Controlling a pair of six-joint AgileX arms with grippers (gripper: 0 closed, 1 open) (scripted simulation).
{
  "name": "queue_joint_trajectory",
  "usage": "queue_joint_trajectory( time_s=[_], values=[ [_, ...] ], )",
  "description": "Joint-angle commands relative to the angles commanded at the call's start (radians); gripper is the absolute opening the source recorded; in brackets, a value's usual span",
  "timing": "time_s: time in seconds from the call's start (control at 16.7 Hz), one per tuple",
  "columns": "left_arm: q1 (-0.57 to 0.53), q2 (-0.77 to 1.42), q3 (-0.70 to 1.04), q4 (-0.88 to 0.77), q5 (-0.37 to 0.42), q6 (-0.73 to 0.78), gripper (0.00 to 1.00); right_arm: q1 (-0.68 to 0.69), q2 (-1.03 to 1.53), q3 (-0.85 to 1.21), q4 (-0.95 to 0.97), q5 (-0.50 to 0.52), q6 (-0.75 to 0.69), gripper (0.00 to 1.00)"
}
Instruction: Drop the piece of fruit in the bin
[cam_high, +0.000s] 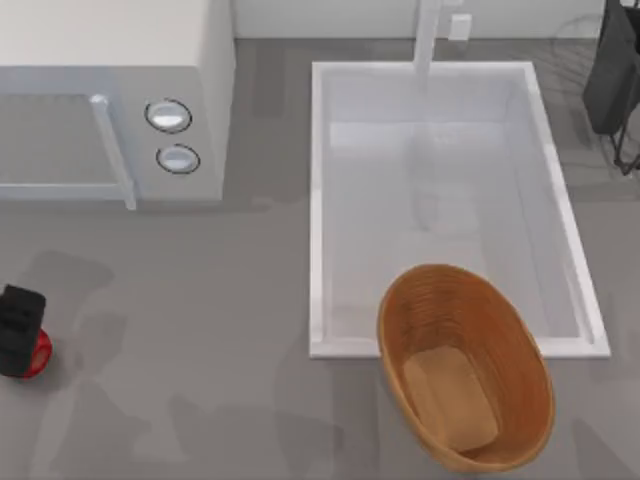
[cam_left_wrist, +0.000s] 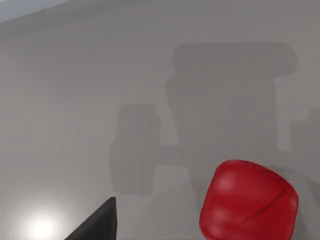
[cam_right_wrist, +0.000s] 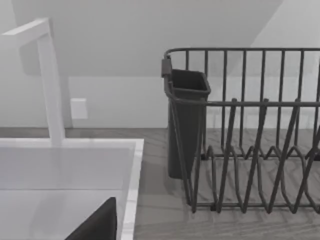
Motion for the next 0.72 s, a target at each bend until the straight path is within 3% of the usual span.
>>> queue_joint_trajectory(
  time_s=[0.36, 0.72],
  values=[
    [0.019, 0.51, 0.296, -0.285, 0.023, 0.176, 1.0, 0.0, 0.0, 0.0, 0.0, 0.0, 0.0, 1.0],
    [0.028, 0.707, 0.445, -0.401, 0.029, 0.258, 1.0, 0.0, 0.0, 0.0, 0.0, 0.0, 0.0, 1.0]
  ],
)
